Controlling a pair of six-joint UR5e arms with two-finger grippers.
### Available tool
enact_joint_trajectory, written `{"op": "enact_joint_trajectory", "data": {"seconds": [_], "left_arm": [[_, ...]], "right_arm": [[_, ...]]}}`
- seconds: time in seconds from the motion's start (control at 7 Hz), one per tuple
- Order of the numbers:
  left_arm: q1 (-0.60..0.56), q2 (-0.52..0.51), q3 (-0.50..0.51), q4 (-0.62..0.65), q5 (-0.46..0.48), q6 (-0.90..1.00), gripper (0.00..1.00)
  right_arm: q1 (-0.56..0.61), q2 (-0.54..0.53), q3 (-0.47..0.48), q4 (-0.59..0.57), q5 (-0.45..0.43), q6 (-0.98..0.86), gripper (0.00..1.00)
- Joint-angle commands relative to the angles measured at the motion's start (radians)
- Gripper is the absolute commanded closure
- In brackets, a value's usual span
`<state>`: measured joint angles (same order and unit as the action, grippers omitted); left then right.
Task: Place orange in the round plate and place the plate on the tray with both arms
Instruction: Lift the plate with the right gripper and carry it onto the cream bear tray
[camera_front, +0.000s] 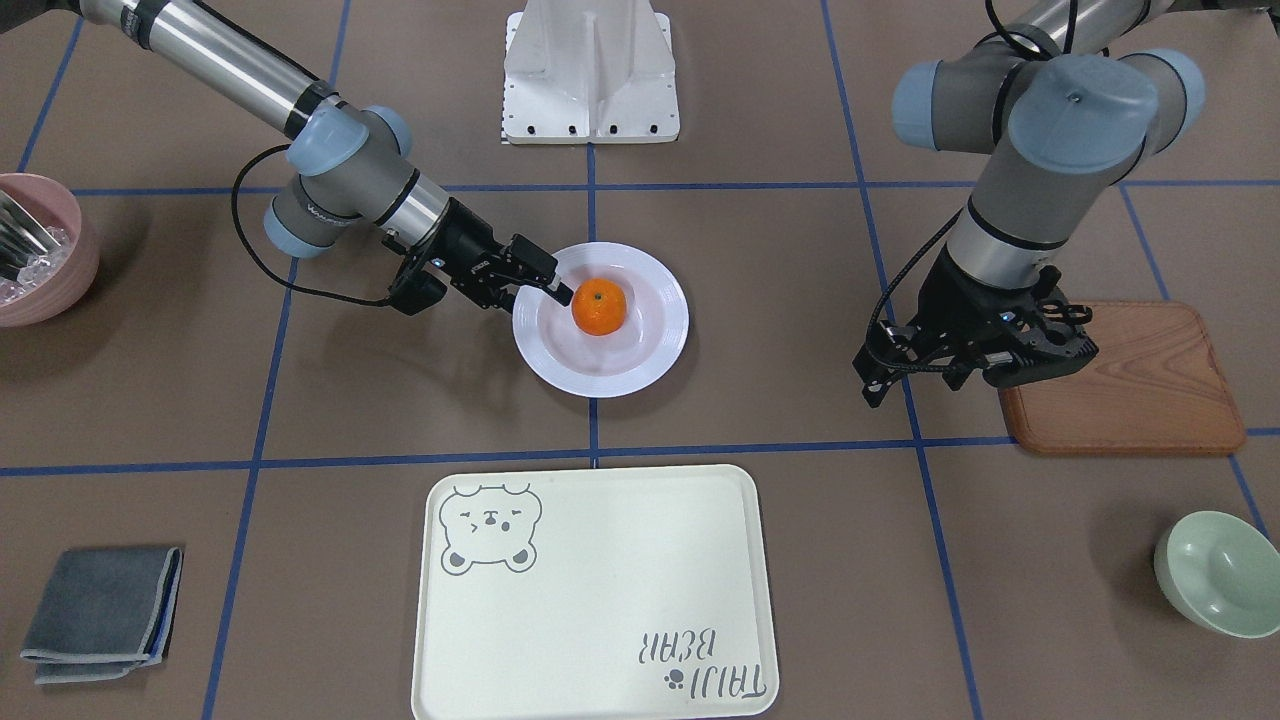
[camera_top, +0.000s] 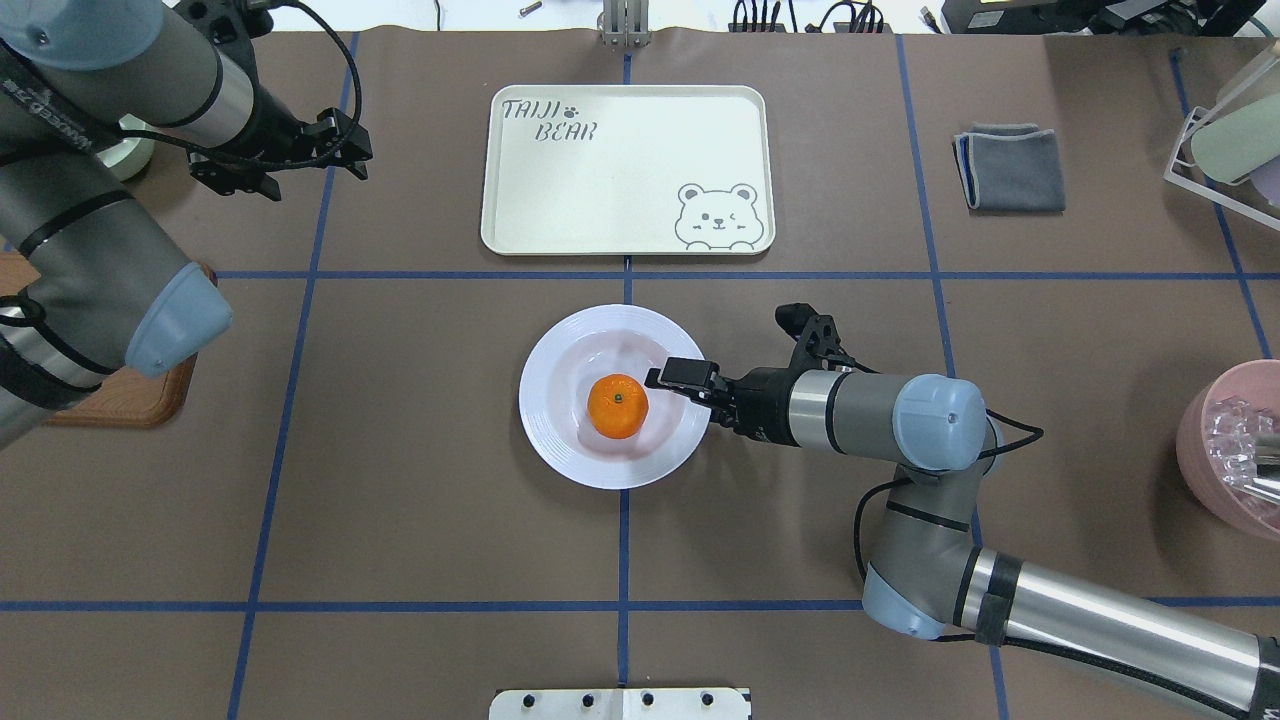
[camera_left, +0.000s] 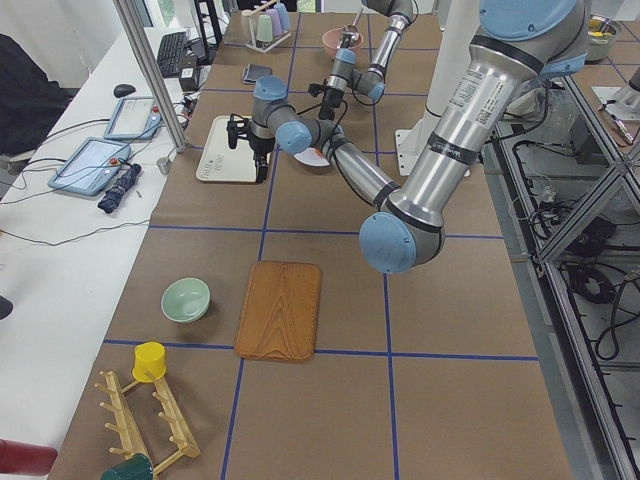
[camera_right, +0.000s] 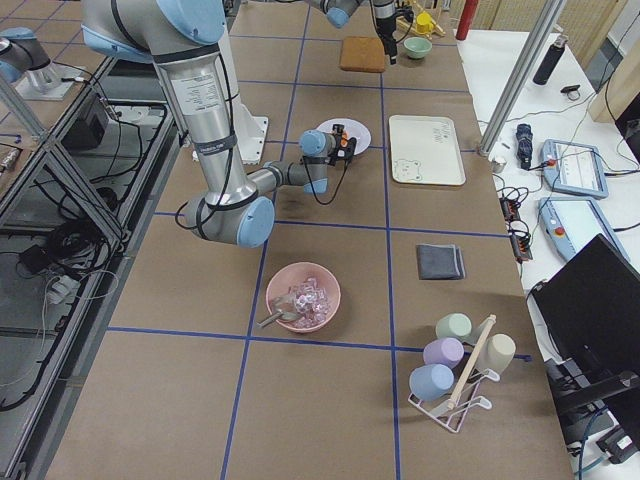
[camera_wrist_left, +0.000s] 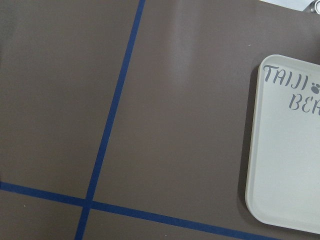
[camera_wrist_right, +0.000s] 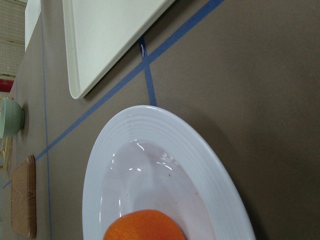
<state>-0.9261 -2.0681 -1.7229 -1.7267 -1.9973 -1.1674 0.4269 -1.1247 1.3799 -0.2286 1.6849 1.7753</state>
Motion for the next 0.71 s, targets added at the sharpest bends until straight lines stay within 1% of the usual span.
{"op": "enact_joint_trajectory", "data": {"seconds": [0.0, 0.29, 0.43, 0.57], "left_arm": [[0.001, -0.001, -0.001, 0.001, 0.000, 0.000, 0.02], [0.001, 0.000, -0.001, 0.002, 0.000, 0.000, 0.02], [0.001, 0.000, -0.001, 0.002, 0.000, 0.000, 0.02], [0.001, 0.000, 0.000, 0.002, 0.000, 0.000, 0.02]], "right_arm": [[-0.008, 0.016, -0.010, 0.000, -0.019, 0.010, 0.01], [-0.005, 0.020, -0.004, 0.002, -0.021, 0.041, 0.63], [-0.005, 0.032, -0.001, 0.002, -0.028, 0.052, 0.84], [-0.005, 0.040, 0.001, 0.002, -0.045, 0.076, 1.00]]}}
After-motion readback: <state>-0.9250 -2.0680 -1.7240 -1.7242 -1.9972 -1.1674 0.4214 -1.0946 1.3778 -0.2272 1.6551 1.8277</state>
